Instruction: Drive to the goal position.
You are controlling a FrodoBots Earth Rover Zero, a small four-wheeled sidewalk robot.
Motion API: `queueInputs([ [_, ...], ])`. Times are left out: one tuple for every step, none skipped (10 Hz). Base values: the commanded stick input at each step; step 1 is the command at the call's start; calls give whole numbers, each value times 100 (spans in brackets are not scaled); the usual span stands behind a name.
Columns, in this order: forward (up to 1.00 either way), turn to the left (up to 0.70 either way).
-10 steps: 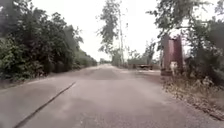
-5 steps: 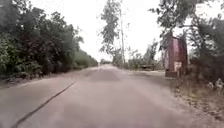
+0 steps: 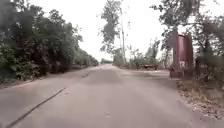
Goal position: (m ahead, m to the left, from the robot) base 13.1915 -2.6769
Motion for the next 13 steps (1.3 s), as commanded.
queueInputs([
  [70, 0],
  [70, 0],
  [70, 0],
  [70, 0],
  [70, 0],
  [70, 0],
  [70, 0],
  [70, 0],
  [70, 0],
  [70, 0],
  [70, 0],
  [70, 0],
  [70, 0],
])
